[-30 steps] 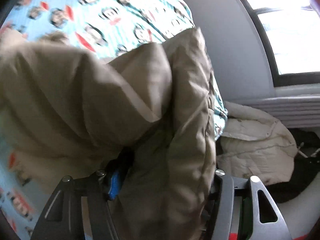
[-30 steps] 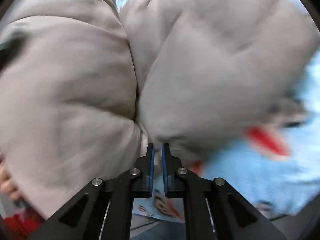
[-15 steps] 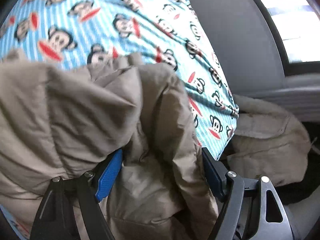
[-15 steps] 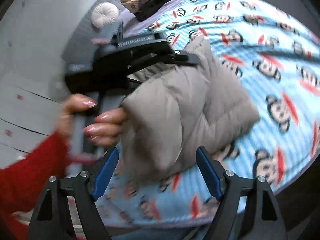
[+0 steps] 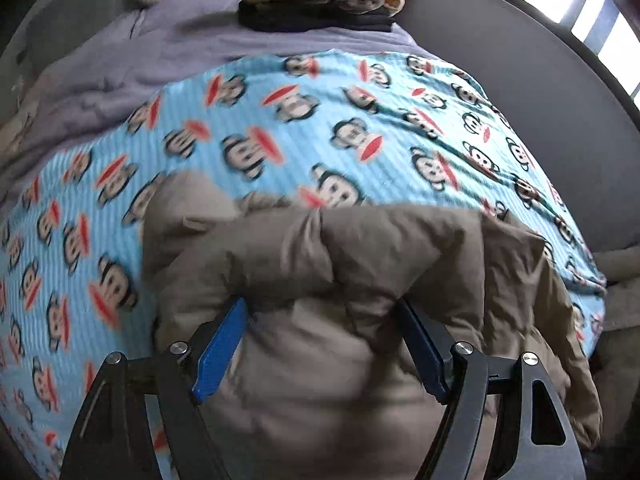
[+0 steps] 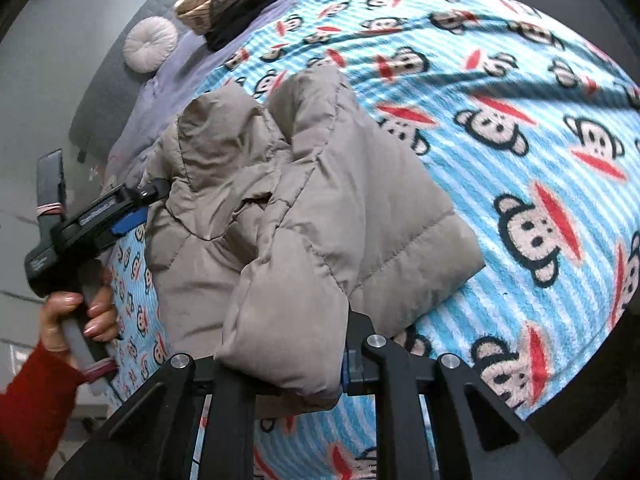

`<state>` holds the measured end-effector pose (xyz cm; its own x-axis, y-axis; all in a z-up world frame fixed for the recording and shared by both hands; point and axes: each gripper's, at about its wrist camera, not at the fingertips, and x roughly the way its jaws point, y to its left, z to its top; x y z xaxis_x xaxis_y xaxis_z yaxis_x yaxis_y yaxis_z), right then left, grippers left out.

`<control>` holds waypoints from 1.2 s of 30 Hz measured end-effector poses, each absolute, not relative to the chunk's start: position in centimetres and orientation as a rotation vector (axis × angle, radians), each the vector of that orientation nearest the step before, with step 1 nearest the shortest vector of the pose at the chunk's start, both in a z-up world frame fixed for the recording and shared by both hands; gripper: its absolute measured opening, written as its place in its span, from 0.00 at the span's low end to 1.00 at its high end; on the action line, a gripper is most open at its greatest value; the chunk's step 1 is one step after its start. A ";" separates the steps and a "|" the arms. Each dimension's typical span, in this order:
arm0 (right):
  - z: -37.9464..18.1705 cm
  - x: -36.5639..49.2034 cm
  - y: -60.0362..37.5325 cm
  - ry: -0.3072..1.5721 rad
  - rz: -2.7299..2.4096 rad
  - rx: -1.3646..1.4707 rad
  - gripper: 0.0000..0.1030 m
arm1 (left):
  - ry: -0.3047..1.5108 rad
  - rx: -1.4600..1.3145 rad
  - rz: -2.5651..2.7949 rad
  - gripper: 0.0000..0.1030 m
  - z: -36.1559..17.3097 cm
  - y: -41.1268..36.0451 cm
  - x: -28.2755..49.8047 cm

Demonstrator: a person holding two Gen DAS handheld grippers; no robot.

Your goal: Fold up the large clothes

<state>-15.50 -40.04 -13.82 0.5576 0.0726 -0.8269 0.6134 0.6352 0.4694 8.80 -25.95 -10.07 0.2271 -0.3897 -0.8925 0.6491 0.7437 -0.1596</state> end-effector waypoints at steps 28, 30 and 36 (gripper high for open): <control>-9.9 -16.0 -48.0 0.990 -0.207 0.651 0.30 | 1.125 0.433 -0.659 0.77 -13.4 -34.4 7.0; -11.5 -14.8 -47.4 1.053 -0.196 0.609 0.30 | 1.133 0.428 -0.651 0.77 -13.2 -34.3 7.1; -17.6 -14.8 -46.2 1.216 -0.186 0.567 0.29 | 1.167 0.351 -0.627 0.77 -9.4 -31.2 6.4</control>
<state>-14.84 -46.22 -17.58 0.3519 0.1609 -0.9221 0.4292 0.8477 0.3117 6.45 -31.24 -9.42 0.2517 -0.2738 -0.9283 0.6233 0.7796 -0.0610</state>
